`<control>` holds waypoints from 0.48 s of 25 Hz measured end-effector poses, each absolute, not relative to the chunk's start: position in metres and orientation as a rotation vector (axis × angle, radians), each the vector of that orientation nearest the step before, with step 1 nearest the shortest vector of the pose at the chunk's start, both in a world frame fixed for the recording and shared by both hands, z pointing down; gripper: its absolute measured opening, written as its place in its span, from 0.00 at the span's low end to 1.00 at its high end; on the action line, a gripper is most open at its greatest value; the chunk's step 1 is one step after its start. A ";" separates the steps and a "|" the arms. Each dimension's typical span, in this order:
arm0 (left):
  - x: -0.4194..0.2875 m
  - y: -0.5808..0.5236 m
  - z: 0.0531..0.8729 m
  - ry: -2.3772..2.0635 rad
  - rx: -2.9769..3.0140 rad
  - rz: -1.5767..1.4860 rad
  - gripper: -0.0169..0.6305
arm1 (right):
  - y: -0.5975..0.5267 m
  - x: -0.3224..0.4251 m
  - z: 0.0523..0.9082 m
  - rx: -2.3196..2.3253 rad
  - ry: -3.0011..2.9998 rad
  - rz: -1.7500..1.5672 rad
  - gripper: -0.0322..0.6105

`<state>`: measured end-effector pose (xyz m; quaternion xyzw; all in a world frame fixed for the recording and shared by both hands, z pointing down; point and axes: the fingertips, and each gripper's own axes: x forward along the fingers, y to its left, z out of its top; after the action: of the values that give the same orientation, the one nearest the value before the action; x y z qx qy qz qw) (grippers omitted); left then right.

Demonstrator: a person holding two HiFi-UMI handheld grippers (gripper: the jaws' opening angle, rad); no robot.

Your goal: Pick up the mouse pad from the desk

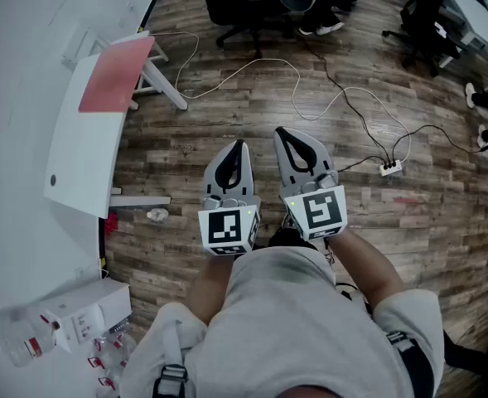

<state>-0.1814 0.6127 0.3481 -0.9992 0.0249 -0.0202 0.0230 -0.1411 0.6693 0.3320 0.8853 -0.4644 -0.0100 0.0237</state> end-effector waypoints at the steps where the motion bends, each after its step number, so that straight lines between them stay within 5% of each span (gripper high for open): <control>1: -0.179 0.618 0.350 0.084 -3.102 -0.065 0.04 | 0.674 -0.139 0.334 2.733 -1.448 -0.025 0.11; 12: -0.167 0.604 0.384 0.294 -3.052 -0.236 0.04 | 0.666 -0.112 0.364 2.475 -1.490 -0.100 0.11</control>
<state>-0.1671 0.6040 0.3839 -0.9919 0.0957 -0.0766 0.0334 -0.1117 0.6664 0.3643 0.8495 -0.5113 -0.0343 0.1253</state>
